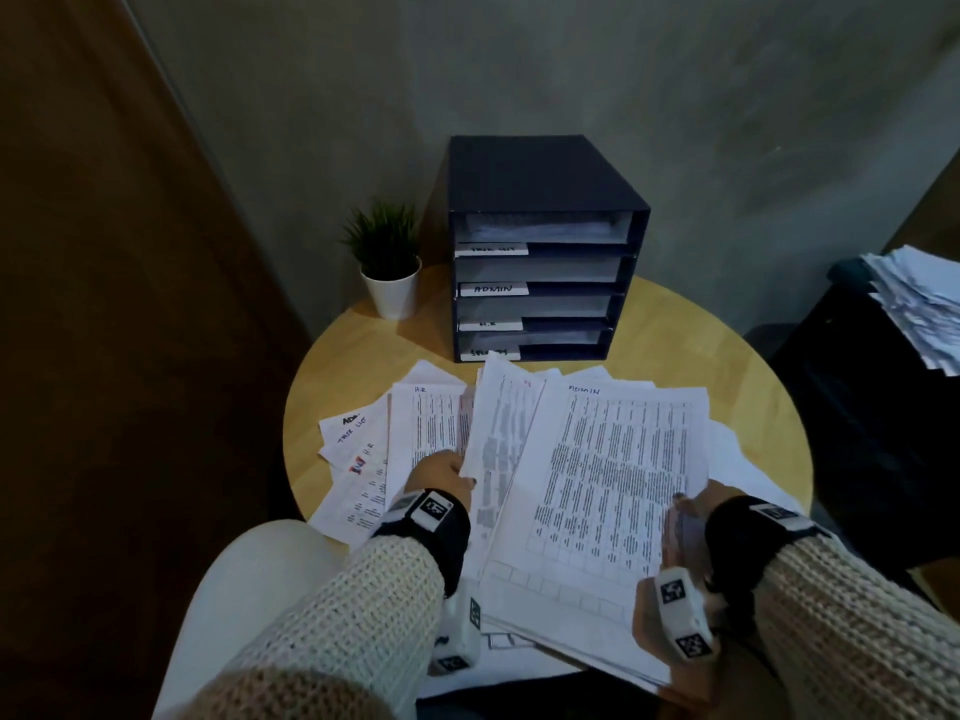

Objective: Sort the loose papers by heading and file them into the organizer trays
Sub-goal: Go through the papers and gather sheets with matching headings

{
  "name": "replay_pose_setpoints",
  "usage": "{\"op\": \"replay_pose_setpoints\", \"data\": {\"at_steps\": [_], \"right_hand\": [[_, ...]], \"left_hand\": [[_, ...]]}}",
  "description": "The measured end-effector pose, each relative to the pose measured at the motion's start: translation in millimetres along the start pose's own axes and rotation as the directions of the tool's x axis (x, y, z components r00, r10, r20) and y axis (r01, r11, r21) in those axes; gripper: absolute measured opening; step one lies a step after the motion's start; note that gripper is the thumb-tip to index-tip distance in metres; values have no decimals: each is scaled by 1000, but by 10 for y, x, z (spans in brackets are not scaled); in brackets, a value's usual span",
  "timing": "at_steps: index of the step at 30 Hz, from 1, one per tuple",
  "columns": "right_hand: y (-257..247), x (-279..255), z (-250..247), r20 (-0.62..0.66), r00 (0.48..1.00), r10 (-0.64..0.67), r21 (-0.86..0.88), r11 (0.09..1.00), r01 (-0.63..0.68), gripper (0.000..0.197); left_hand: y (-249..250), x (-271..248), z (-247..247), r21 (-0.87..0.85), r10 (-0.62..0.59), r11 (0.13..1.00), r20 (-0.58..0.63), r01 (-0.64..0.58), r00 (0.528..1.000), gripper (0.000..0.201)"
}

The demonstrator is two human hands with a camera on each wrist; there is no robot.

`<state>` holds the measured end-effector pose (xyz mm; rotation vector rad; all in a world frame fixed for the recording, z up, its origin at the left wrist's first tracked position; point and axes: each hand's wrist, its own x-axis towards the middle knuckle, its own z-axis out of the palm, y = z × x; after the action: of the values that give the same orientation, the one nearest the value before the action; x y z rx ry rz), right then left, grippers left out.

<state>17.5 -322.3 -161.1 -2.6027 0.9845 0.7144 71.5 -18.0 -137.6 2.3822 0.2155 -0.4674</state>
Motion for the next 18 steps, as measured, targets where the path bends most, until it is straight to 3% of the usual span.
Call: {"op": "replay_pose_setpoints", "data": {"at_steps": [4, 8, 13, 15, 18], "right_hand": [[32, -29, -15, -19, 999, 42, 22, 999, -41, 45], [20, -86, -26, -36, 999, 30, 18, 999, -29, 44], [26, 56, 52, -59, 998, 31, 39, 999, -29, 46], [27, 91, 52, -46, 999, 20, 44, 999, -18, 47], [-11, 53, 35, -58, 998, -7, 85, 996, 12, 52]], "left_hand": [[-165, 88, -252, 52, -124, 990, -112, 130, 986, 32], [-344, 137, -482, 151, -166, 969, -179, 194, 970, 38], [-476, 166, -583, 152, -267, 938, -256, 311, 929, 51], [-467, 109, -530, 152, -168, 963, -296, 221, 940, 57], [-439, 63, -363, 68, 35, 997, -109, -28, 993, 55]]}}
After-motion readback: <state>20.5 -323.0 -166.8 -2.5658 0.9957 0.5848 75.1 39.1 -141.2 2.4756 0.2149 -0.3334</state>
